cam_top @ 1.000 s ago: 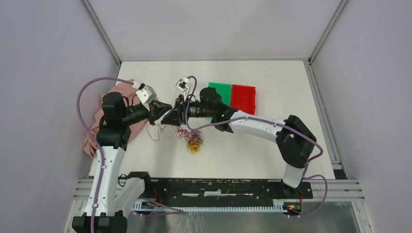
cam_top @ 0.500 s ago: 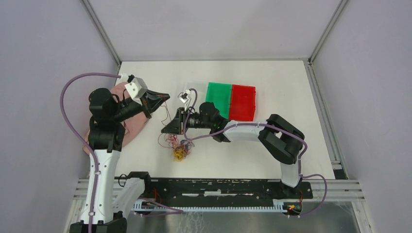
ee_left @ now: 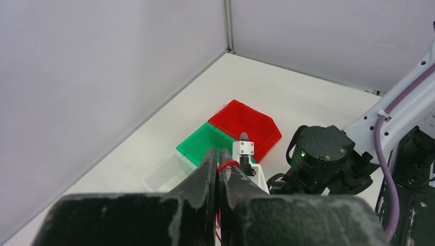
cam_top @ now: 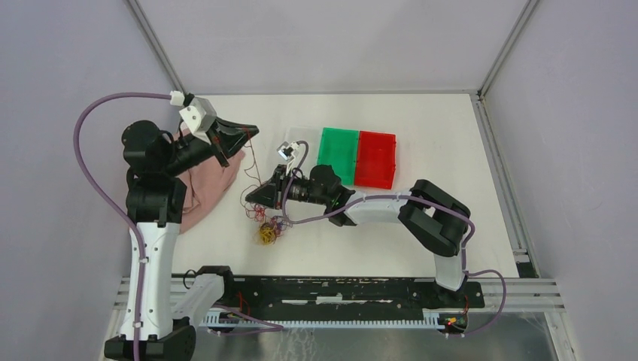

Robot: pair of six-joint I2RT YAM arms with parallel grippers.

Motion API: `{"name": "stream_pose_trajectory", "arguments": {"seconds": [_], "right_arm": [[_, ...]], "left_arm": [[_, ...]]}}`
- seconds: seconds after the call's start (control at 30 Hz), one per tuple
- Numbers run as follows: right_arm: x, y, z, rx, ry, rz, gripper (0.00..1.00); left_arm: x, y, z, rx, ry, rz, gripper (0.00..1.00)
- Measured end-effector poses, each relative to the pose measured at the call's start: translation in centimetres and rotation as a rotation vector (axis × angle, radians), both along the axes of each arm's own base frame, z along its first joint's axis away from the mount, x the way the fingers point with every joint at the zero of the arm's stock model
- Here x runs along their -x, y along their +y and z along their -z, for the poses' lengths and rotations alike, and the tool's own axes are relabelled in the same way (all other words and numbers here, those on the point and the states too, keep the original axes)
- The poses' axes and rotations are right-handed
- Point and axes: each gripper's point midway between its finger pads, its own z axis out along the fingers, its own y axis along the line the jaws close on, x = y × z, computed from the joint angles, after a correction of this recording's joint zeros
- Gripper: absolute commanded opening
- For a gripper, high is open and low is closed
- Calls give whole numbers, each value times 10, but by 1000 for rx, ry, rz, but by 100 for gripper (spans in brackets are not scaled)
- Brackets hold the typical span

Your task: Untangle the cables

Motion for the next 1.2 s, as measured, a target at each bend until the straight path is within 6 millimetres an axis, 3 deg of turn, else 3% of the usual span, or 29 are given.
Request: {"name": "stream_pose_trajectory", "arguments": {"seconds": [0.17, 0.27, 0.33, 0.47, 0.57, 0.73, 0.83, 0.9, 1.03, 1.1, 1.2], "right_arm": [[-6, -1, -3, 4, -53, 45, 23], [-8, -3, 17, 68, -56, 69, 31], [-6, -7, 42, 143, -42, 79, 33], [5, -20, 96, 303, -3, 76, 33], [10, -28, 125, 389, 22, 76, 30], [10, -36, 145, 448, 33, 100, 20], [6, -42, 153, 468, 32, 137, 20], [4, -50, 163, 494, 37, 166, 26], [2, -68, 170, 546, 25, 215, 49], [0, -74, 158, 561, 1, 231, 58], [-1, -82, 126, 547, -54, 243, 75]], "left_arm": [[-10, 3, -28, 22, -45, -36, 3], [-15, 5, -59, 33, -133, -56, 3], [-13, 7, -87, 44, -218, -69, 3], [4, 10, -138, 62, -397, -87, 3], [20, 11, -169, 79, -508, -98, 3], [33, 13, -192, 90, -587, -109, 3], [36, 17, -202, 102, -617, -134, 3], [35, 20, -208, 108, -639, -156, 3], [33, 22, -212, 110, -653, -175, 3], [32, 22, -211, 102, -657, -174, 3], [30, 22, -204, 78, -664, -175, 3]]}}
